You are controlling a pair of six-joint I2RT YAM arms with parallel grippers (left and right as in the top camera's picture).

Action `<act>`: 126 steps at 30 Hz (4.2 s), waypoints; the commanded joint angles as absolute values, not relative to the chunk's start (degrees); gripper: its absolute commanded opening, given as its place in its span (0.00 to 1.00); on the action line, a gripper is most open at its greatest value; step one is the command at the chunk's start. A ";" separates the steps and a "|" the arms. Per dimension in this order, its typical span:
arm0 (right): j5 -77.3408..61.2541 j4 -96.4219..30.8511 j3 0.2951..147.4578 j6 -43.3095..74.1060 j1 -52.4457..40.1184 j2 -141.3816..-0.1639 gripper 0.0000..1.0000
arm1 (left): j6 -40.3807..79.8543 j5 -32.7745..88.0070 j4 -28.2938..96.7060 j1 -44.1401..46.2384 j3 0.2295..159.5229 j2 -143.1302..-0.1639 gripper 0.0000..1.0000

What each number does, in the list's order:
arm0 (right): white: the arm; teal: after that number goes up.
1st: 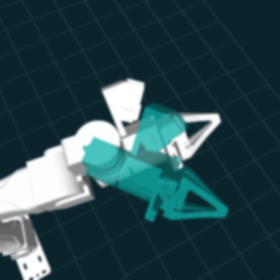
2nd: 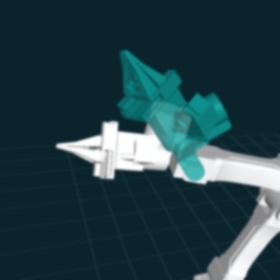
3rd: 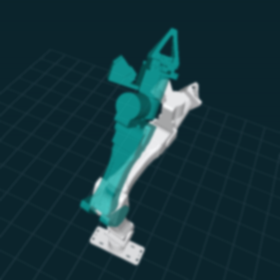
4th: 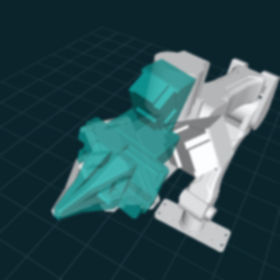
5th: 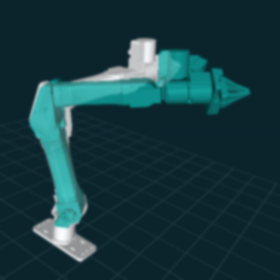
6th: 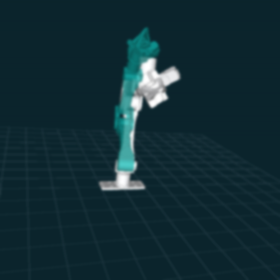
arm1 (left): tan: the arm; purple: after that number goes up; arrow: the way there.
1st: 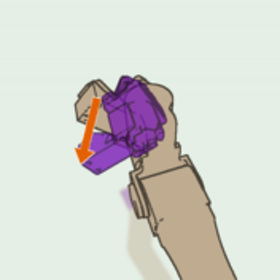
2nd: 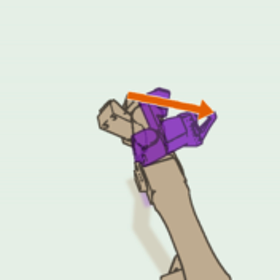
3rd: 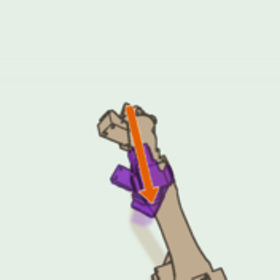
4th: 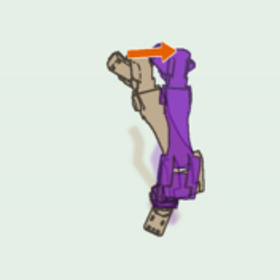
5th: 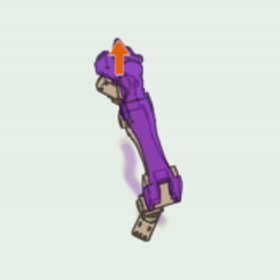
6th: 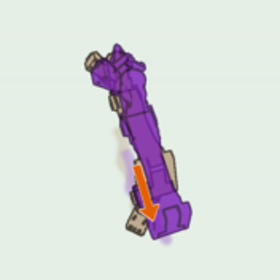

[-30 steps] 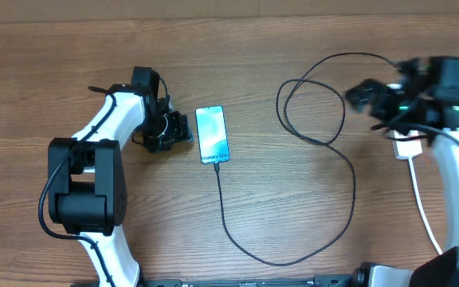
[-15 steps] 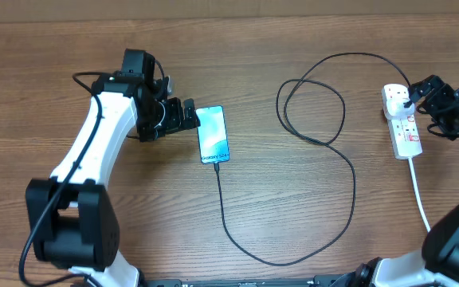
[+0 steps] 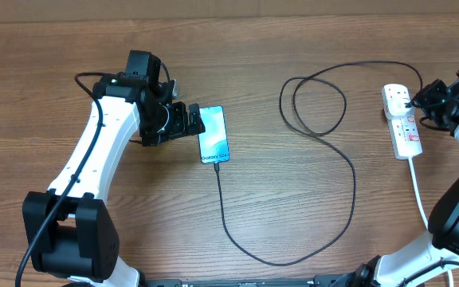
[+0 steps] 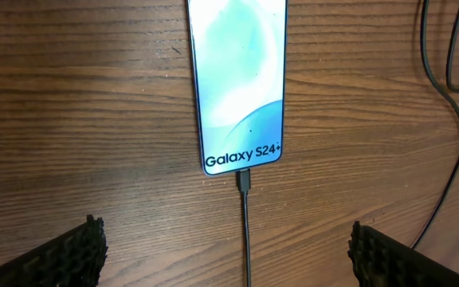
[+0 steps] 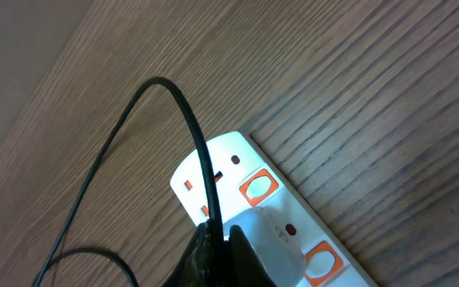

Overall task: Plug charger to phone and switch on socket
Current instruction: 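Position the right gripper over the switch beside the white plug, then press the power strip switch down with the right gripper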

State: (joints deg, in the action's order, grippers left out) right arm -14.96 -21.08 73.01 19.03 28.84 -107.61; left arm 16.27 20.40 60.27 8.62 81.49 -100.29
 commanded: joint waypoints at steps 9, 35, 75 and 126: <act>-20.18 -24.51 73.47 19.73 29.76 -109.62 0.30 | 15.18 20.75 59.96 8.82 82.46 -98.87 1.00; -18.72 -31.18 72.97 16.49 37.56 -100.31 0.04 | 14.76 20.43 58.63 8.84 82.46 -98.87 1.00; -17.96 -27.11 72.75 17.08 31.46 -111.42 0.04 | 14.76 20.60 57.65 9.04 82.46 -98.87 1.00; -19.16 -37.95 73.58 18.02 27.22 -108.64 0.04 | 11.49 20.62 61.01 9.04 82.46 -98.65 1.00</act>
State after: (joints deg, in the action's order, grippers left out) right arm -13.78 -35.31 74.52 18.02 28.64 -112.46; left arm 14.68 20.36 59.68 8.67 81.49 -100.29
